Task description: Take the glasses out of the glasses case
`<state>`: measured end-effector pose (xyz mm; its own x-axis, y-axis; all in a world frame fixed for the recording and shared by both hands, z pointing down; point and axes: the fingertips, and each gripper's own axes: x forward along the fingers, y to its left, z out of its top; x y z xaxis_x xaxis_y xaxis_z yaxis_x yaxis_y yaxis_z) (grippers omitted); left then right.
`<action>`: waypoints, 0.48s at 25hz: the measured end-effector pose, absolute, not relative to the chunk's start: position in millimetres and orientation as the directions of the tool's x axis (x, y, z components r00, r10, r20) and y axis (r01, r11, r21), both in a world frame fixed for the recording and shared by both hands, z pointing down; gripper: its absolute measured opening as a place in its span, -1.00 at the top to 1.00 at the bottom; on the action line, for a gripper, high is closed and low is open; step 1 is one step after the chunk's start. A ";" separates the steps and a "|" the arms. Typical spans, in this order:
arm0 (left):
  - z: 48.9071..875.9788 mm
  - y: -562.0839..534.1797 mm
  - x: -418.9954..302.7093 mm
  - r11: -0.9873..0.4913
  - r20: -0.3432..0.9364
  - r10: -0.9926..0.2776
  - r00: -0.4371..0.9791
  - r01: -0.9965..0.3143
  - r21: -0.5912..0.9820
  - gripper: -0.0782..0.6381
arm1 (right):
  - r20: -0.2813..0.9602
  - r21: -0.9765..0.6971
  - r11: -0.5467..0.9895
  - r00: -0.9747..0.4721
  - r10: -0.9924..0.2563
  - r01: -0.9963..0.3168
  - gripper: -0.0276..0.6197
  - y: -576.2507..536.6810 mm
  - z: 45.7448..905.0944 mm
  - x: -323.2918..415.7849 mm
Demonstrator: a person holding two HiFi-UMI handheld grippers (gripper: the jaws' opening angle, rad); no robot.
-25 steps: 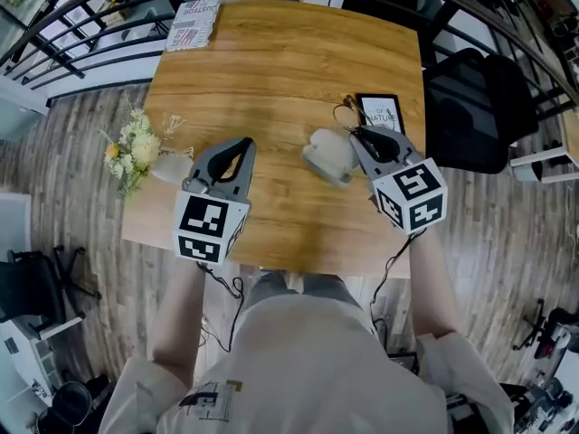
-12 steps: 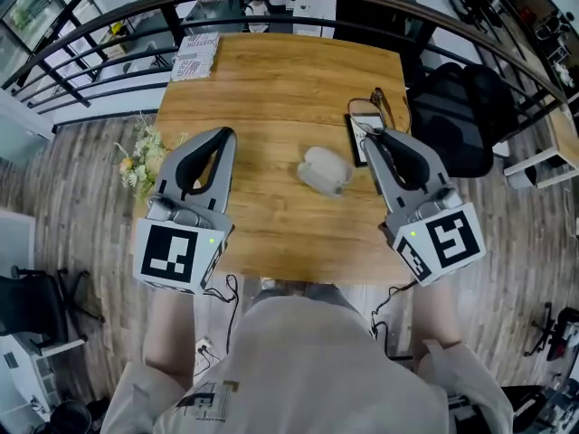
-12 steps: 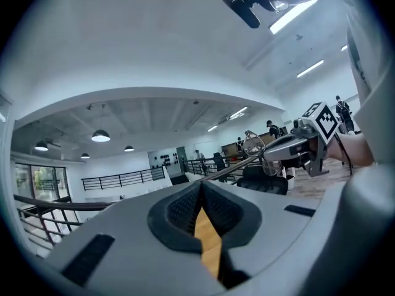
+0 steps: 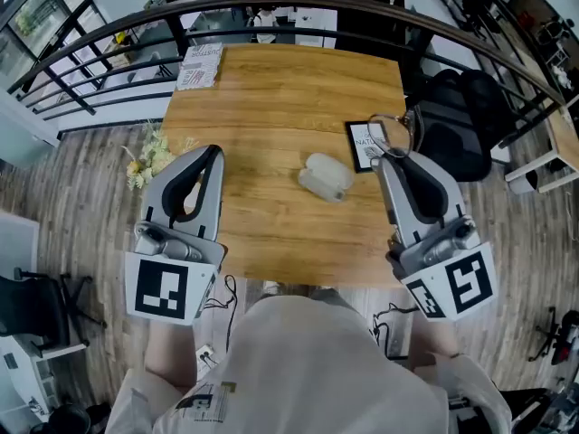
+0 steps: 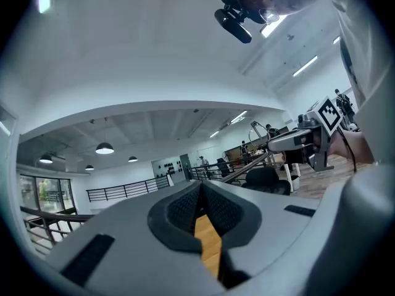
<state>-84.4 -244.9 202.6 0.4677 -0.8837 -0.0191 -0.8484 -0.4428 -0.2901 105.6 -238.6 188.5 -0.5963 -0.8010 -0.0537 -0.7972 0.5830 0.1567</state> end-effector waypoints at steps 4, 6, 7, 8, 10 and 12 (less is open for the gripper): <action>210.0 -238.2 -83.8 -0.442 -0.007 -0.885 0.465 -0.846 -0.297 0.73 | -0.037 0.140 0.597 -0.607 -0.794 -0.790 0.72 -231.4 197.2 104.1; 216.5 -237.6 -84.3 -0.444 0.010 -0.887 0.462 -0.846 -0.293 0.73 | -0.014 0.149 0.603 -0.612 -0.791 -0.783 0.72 -230.6 203.3 102.7; 219.7 -236.5 -84.8 -0.447 0.019 -0.887 0.461 -0.847 -0.288 0.73 | 0.001 0.156 0.608 -0.616 -0.788 -0.778 0.72 -230.2 207.1 101.6; 222.9 -234.8 -85.2 -0.450 0.027 -0.886 0.462 -0.847 -0.282 0.73 | 0.017 0.157 0.615 -0.621 -0.784 -0.773 0.72 -229.7 211.4 100.8; 230.2 -232.1 -85.5 -0.457 0.043 -0.885 0.464 -0.846 -0.274 0.73 | 0.042 0.144 0.627 -0.628 -0.777 -0.766 0.72 -229.1 220.9 101.3; 237.8 -231.2 -84.5 -0.459 0.060 -0.886 0.461 -0.846 -0.272 0.73 | 0.061 0.128 0.629 -0.627 -0.777 -0.767 0.72 -229.1 230.2 104.1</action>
